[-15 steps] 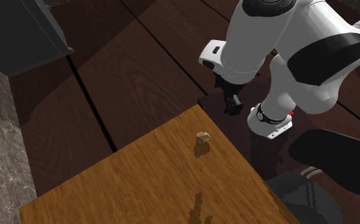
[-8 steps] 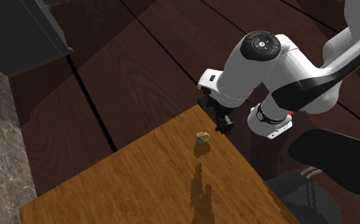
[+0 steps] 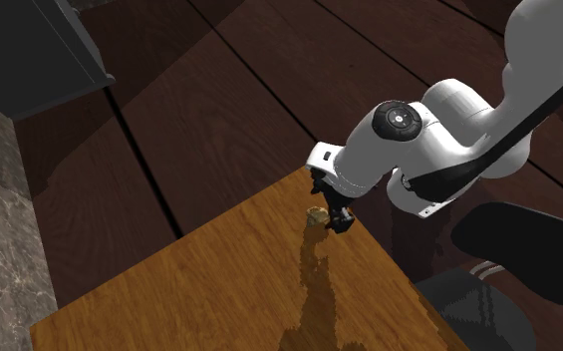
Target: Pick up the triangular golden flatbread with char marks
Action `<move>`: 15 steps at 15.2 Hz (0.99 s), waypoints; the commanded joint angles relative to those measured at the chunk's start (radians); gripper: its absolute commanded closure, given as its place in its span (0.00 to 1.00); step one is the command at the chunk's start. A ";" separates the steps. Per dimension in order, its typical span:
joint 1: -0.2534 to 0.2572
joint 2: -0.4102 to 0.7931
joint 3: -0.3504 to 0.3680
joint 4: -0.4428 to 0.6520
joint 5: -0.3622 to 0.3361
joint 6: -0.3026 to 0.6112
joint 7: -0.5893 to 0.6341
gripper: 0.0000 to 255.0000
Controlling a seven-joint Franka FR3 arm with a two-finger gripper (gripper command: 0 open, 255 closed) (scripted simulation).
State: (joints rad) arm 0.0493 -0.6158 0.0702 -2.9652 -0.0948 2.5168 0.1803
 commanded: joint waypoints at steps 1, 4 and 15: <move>-0.005 0.034 0.003 -0.011 -0.006 0.050 0.005 0.00; -0.015 0.084 0.010 -0.026 -0.015 0.115 0.015 0.00; -0.022 0.113 0.015 -0.033 -0.022 0.151 0.021 1.00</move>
State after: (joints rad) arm 0.0267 -0.5028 0.0850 -2.9974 -0.1168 2.6679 0.2018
